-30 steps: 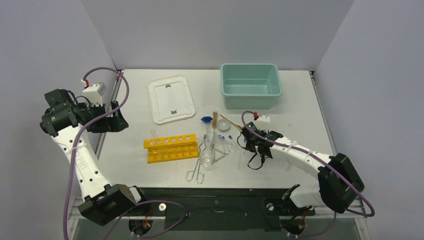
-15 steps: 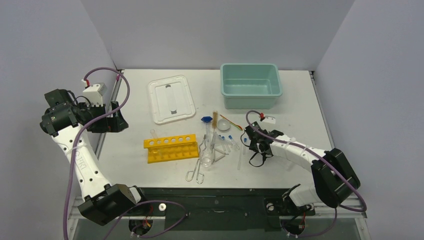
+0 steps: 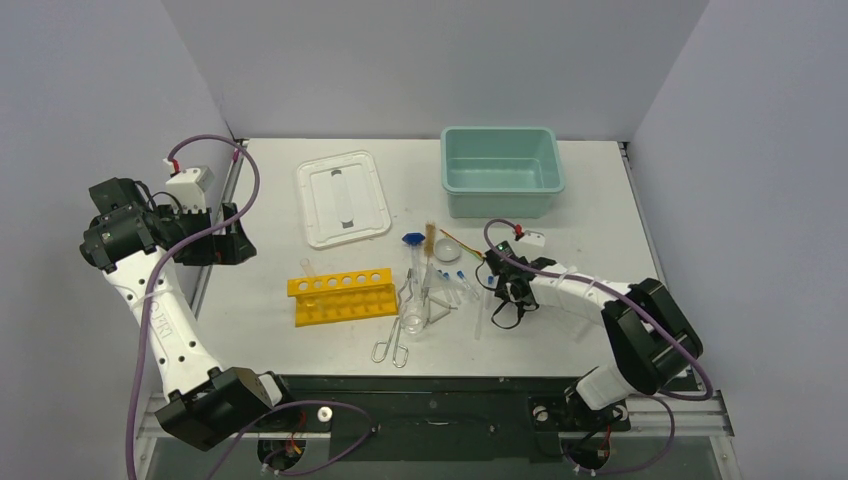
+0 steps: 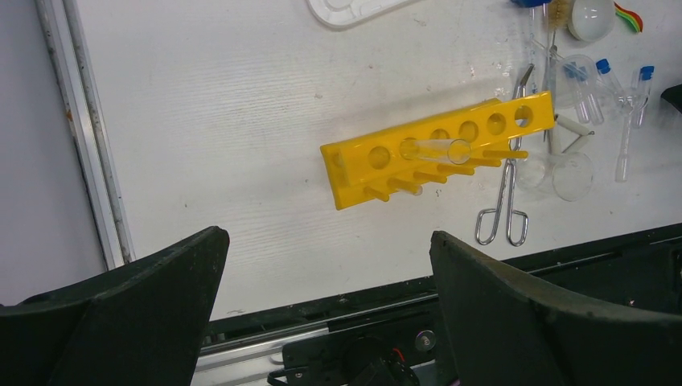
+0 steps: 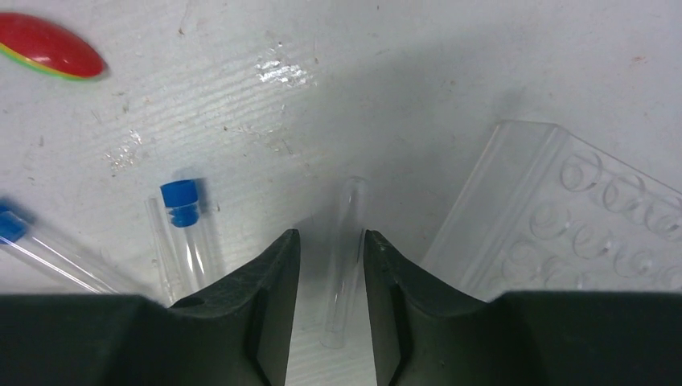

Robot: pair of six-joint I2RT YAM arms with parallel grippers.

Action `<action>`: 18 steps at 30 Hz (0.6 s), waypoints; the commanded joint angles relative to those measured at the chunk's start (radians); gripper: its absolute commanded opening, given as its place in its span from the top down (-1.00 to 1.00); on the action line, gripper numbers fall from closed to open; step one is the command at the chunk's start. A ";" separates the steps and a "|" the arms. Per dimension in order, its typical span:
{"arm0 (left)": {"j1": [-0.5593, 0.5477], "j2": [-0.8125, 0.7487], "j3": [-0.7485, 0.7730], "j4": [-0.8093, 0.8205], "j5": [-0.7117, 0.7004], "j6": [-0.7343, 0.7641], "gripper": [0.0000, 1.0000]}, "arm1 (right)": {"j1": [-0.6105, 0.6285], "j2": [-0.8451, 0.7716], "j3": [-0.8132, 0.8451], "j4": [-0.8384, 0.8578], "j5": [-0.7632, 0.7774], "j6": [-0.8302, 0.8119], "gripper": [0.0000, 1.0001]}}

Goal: Organize the chemistry lab equipment
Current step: Pick up the test tube at the center of the board.

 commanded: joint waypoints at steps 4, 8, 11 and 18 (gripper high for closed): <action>0.011 -0.006 0.025 -0.006 0.024 0.029 -0.93 | -0.004 0.026 0.003 0.048 -0.017 0.025 0.83; 0.011 -0.003 0.051 -0.049 0.064 0.053 -0.93 | 0.012 -0.030 -0.003 0.047 -0.016 0.026 1.00; 0.011 0.000 0.089 -0.099 0.109 0.078 -0.93 | 0.047 -0.109 0.013 0.020 0.034 0.019 1.00; 0.008 0.014 0.186 -0.230 0.295 0.104 -0.93 | 0.285 -0.380 0.118 0.052 0.162 -0.057 1.00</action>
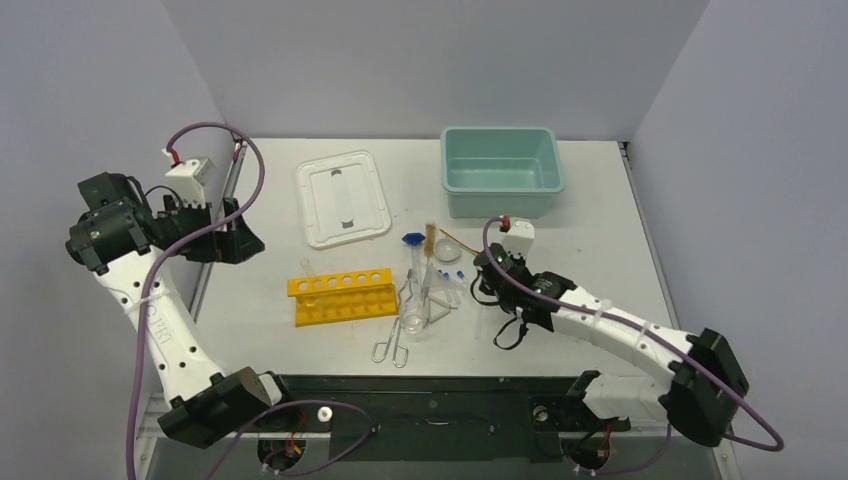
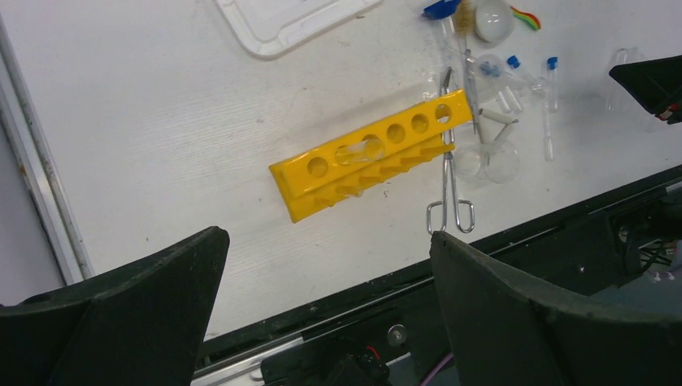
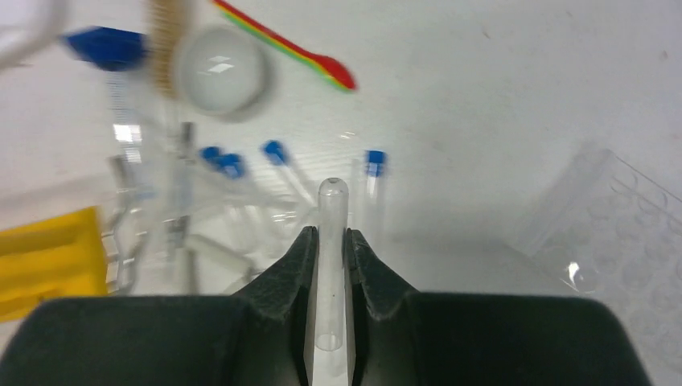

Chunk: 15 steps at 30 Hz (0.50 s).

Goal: Organize the chemistry lab equipment
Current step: Pick up the test tube at the center of the board.

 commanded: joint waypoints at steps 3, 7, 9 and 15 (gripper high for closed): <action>-0.020 -0.036 0.030 -0.094 0.265 0.058 -0.93 | 0.240 -0.200 0.147 0.149 0.140 -0.121 1.00; -0.125 -0.078 -0.005 -0.039 0.346 -0.009 -0.93 | 0.408 -0.193 0.208 0.359 0.215 -0.264 1.00; -0.173 -0.088 -0.025 0.025 0.387 -0.093 -0.93 | 0.461 -0.162 0.232 0.485 0.224 -0.325 1.00; -0.327 -0.158 -0.187 0.487 0.497 -0.579 -0.93 | 0.522 -0.012 0.358 0.723 0.172 -0.416 1.00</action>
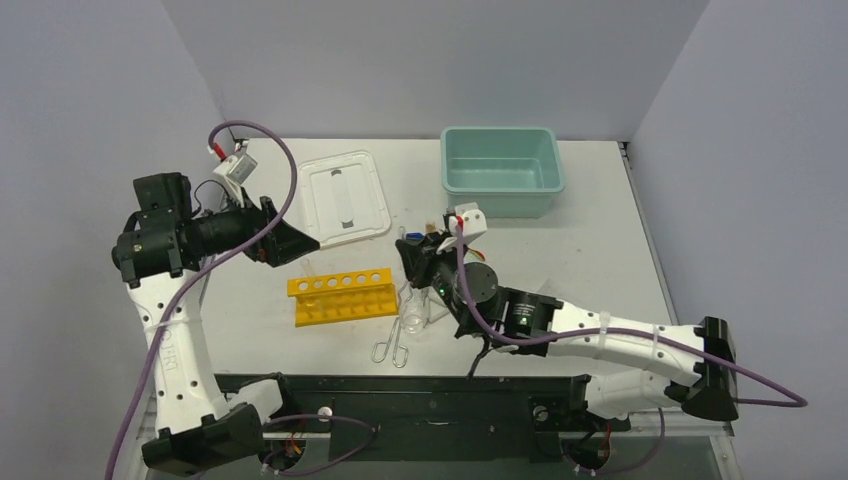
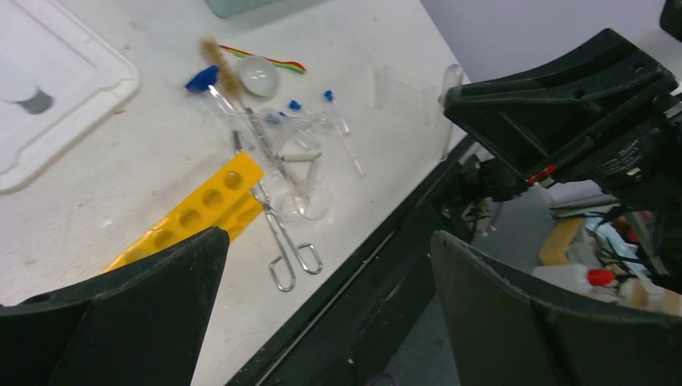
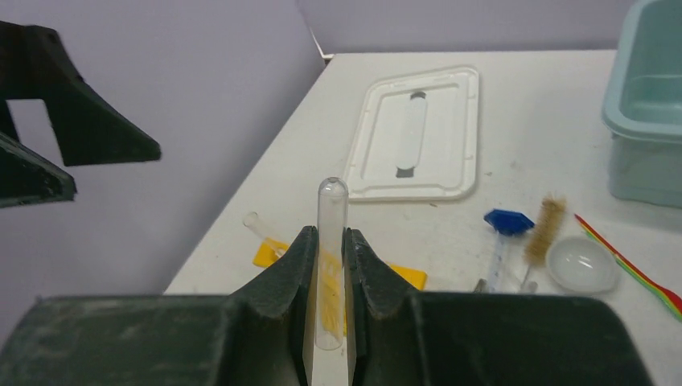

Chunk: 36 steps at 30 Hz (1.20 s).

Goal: Organize the chemistry lab equipment
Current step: Pick up the test tube at the center of the board, then insert the test tube into the slot of the test tube rack.

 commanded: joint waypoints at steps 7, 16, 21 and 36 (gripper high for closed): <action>-0.226 -0.180 -0.323 0.983 0.139 -0.815 -0.93 | 0.029 0.184 0.215 0.276 -0.025 -0.104 1.00; -0.310 -0.152 -0.345 0.866 -0.019 -0.726 -0.93 | 0.024 0.205 0.252 0.271 -0.071 -0.095 1.00; -0.363 -0.154 -0.307 0.809 -0.047 -0.678 -0.93 | 0.019 0.218 0.252 0.272 -0.103 -0.085 1.00; -0.378 -0.182 -0.300 0.746 -0.034 -0.645 -0.94 | 0.025 0.242 0.268 0.259 -0.205 -0.053 1.00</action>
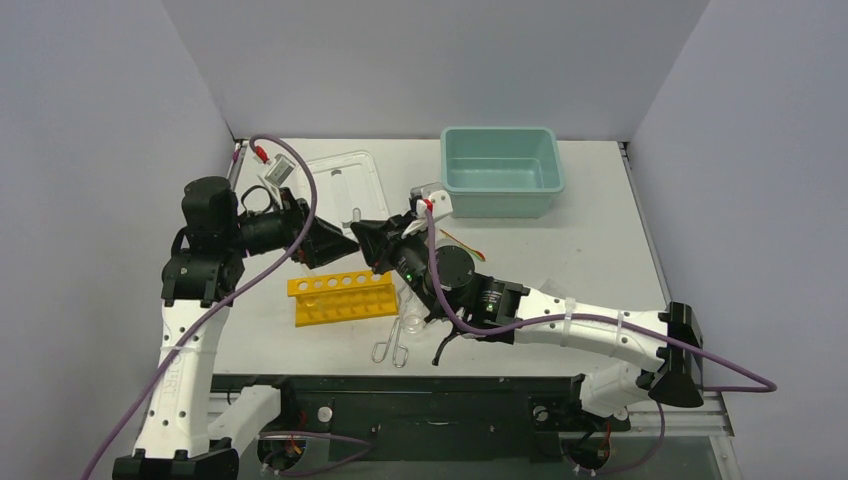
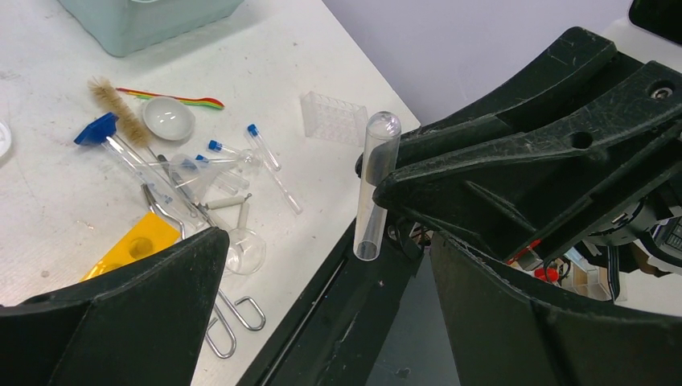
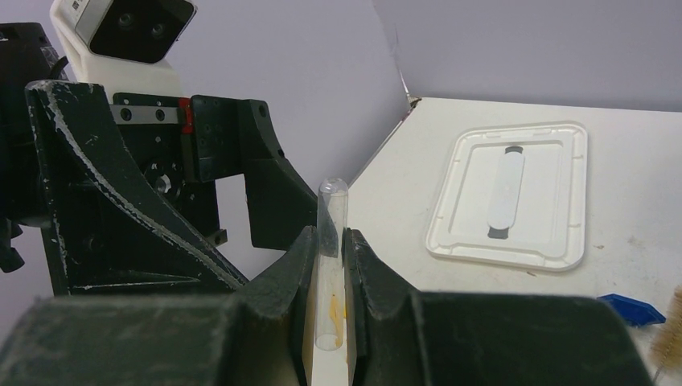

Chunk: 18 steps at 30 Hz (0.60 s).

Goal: Organize the chemistry lab equipment
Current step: Insert the test tube into the slot of the test tube rack.

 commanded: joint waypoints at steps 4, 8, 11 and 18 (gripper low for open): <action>-0.002 -0.005 0.050 -0.009 0.029 0.002 -0.95 | 0.010 -0.001 0.030 0.023 -0.085 0.024 1.00; 0.000 0.004 0.051 0.004 0.050 -0.015 -0.99 | 0.013 -0.015 0.008 0.026 -0.090 0.025 1.00; 0.000 0.001 0.054 0.006 0.061 -0.018 -1.00 | 0.013 -0.021 -0.003 0.031 -0.090 0.024 1.00; -0.001 -0.021 0.042 0.002 0.099 -0.021 -0.87 | 0.005 -0.036 -0.004 0.042 -0.083 0.013 1.00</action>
